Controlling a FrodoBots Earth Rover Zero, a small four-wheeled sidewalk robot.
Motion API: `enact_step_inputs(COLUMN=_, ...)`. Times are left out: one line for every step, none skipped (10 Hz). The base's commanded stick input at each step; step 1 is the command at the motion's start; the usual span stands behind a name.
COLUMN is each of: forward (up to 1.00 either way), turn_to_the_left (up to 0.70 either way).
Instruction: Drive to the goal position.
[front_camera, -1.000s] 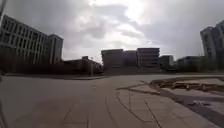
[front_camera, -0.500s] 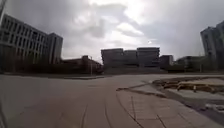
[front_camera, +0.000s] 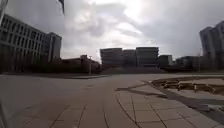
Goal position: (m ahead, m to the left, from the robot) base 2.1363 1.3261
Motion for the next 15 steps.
enact_step_inputs(forward=0.7, turn_to_the_left=0.0)
enact_step_inputs(forward=0.7, turn_to_the_left=0.0)
enact_step_inputs(forward=0.7, turn_to_the_left=0.0)
enact_step_inputs(forward=0.7, turn_to_the_left=0.0)
enact_step_inputs(forward=0.7, turn_to_the_left=0.0)
enact_step_inputs(forward=0.7, turn_to_the_left=0.0)
enact_step_inputs(forward=0.7, turn_to_the_left=0.0)
enact_step_inputs(forward=0.7, turn_to_the_left=0.0)
enact_step_inputs(forward=0.7, turn_to_the_left=0.0)
enact_step_inputs(forward=0.7, turn_to_the_left=0.0)
enact_step_inputs(forward=0.7, turn_to_the_left=0.05)
enact_step_inputs(forward=0.7, turn_to_the_left=0.15)
enact_step_inputs(forward=0.7, turn_to_the_left=0.25)
enact_step_inputs(forward=0.7, turn_to_the_left=0.35)
enact_step_inputs(forward=0.7, turn_to_the_left=0.35)
